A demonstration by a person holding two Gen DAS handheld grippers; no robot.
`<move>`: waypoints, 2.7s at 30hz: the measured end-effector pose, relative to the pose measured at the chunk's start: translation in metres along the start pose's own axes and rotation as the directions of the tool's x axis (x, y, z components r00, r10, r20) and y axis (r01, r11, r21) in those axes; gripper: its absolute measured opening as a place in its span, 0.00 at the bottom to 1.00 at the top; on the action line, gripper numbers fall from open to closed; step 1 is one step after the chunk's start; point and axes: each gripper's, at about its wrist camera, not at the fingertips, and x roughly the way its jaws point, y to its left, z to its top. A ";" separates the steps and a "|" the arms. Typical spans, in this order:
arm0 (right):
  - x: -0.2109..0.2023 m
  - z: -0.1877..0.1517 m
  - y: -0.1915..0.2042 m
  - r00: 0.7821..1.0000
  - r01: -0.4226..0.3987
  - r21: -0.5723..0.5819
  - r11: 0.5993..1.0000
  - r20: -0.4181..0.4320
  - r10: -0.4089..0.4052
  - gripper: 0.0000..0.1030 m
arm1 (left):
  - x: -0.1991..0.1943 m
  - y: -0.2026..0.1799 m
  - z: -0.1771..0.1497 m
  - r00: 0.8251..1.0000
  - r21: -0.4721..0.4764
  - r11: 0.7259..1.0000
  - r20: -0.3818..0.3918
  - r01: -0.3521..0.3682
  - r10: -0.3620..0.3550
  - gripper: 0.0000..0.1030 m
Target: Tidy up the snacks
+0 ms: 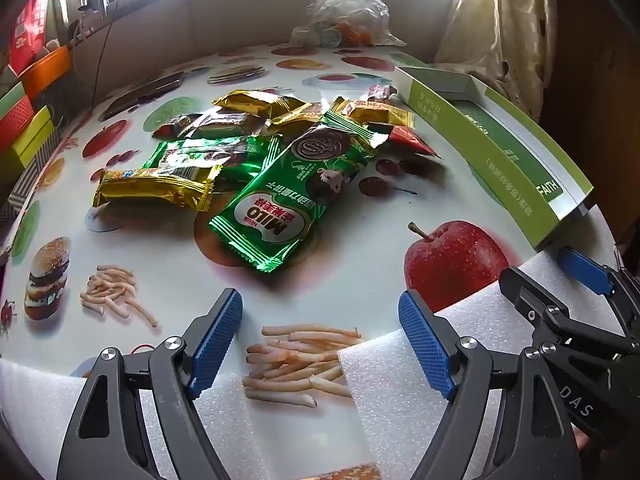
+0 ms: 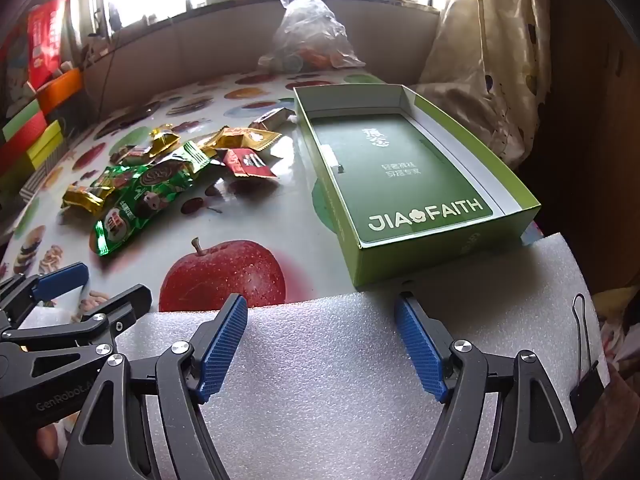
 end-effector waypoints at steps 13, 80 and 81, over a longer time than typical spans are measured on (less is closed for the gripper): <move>0.000 0.000 0.000 1.000 0.003 -0.001 1.000 -0.001 -0.003 0.74 | 0.000 0.003 -0.001 1.000 0.007 1.000 0.004 -0.009 0.009 0.78; 0.000 0.000 0.004 1.000 0.010 -0.001 1.000 -0.003 -0.010 0.74 | 0.000 0.004 -0.001 1.000 0.008 1.000 0.002 -0.015 0.015 0.78; 0.000 0.000 0.004 1.000 0.009 -0.001 1.000 -0.003 -0.009 0.74 | 0.000 0.004 -0.001 1.000 0.008 1.000 0.001 -0.014 0.014 0.78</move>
